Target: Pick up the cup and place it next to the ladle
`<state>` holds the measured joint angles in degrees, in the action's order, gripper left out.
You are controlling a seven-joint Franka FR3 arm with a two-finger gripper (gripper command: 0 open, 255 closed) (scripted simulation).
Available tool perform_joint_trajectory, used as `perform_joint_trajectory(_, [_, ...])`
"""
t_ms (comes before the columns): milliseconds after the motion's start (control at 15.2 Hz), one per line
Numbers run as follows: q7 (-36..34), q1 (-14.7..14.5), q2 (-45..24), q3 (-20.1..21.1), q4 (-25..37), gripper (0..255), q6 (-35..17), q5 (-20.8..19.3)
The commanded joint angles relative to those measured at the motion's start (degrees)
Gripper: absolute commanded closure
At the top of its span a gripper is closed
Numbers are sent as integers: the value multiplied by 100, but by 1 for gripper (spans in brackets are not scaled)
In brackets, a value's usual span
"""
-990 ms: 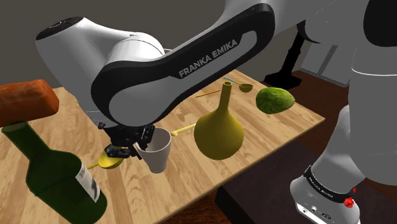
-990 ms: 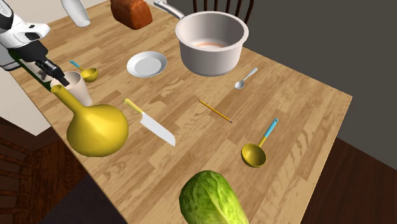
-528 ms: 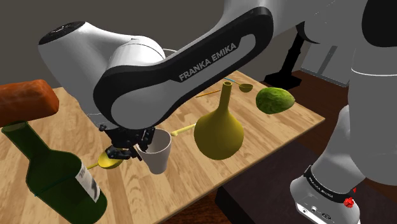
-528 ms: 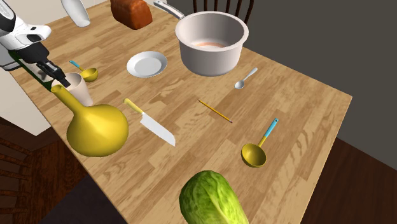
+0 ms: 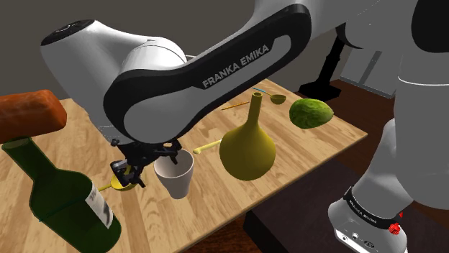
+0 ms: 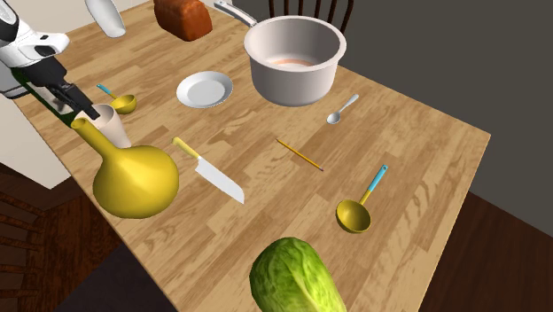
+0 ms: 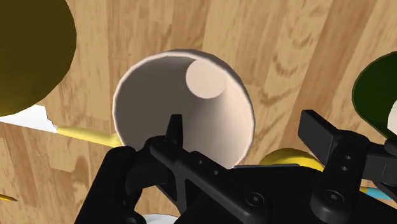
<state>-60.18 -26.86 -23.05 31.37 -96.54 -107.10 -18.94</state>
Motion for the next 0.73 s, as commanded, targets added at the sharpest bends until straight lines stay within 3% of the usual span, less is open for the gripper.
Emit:
perform_joint_trajectory(0, [36,-40,24,27,274,0,290,41])
perform_joint_trajectory(132, [71,-90,46,53,587,0,618,79])
perform_joint_trajectory(660, [71,-89,47,53,585,0,617,79])
